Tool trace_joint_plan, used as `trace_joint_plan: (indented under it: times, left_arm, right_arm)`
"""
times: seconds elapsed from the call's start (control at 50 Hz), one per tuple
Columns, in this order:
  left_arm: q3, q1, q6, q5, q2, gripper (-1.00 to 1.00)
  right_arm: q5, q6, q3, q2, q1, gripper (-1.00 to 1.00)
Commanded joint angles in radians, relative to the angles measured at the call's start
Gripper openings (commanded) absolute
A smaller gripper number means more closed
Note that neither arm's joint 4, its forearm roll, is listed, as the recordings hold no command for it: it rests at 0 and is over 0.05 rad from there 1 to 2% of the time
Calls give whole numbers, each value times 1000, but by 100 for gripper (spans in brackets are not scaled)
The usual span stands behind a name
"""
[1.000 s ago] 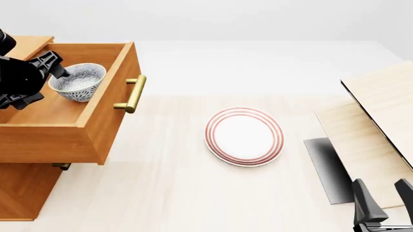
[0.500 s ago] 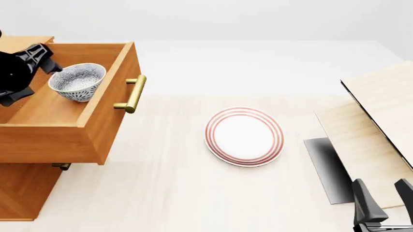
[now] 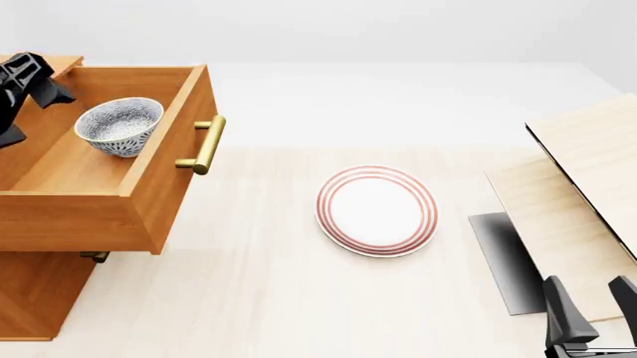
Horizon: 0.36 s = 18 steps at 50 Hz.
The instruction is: Open the top drawer of the cabinet and put the bowl in it.
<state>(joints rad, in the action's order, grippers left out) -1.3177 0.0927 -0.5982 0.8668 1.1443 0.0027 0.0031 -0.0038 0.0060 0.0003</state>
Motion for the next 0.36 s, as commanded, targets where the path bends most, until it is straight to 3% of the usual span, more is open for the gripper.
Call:
trace_joint_plan:
  times: [0.02,0.36]
  left_arm:
    - [-4,-12,10,49,-65,100]
    - [-39,-45,34,123,-164,100]
  right_arm:
    - [-1,-1,0,0,0,100]
    - [-1,-1,0,0,0,100]
